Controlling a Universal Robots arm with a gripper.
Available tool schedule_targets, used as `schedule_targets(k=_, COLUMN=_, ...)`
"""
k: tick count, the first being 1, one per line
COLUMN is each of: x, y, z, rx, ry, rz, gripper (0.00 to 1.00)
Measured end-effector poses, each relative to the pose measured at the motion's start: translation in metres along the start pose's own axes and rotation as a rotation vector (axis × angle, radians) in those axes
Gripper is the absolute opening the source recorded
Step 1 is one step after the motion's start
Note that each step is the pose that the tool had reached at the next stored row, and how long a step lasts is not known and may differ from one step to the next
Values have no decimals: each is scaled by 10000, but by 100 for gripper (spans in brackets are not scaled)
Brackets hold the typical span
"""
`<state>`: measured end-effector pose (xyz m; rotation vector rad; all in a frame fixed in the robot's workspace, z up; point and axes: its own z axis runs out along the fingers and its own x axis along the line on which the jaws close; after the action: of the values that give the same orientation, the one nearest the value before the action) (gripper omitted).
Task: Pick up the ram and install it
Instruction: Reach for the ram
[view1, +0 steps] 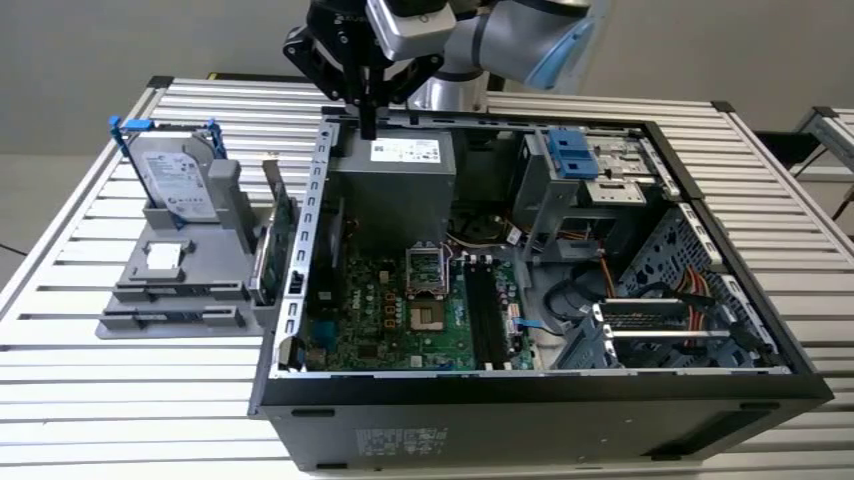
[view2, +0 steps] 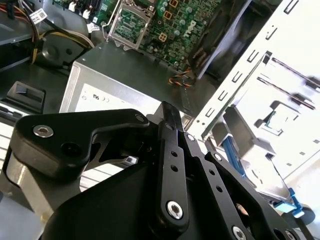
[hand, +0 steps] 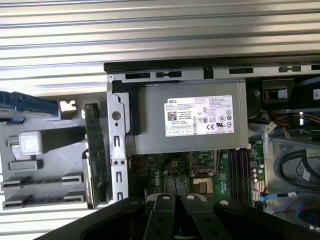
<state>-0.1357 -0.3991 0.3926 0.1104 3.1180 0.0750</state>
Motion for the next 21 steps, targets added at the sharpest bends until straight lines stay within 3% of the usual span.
schedule_targets(k=21, x=105, y=-10, z=-3, rx=0, ry=0, rz=0, gripper=0)
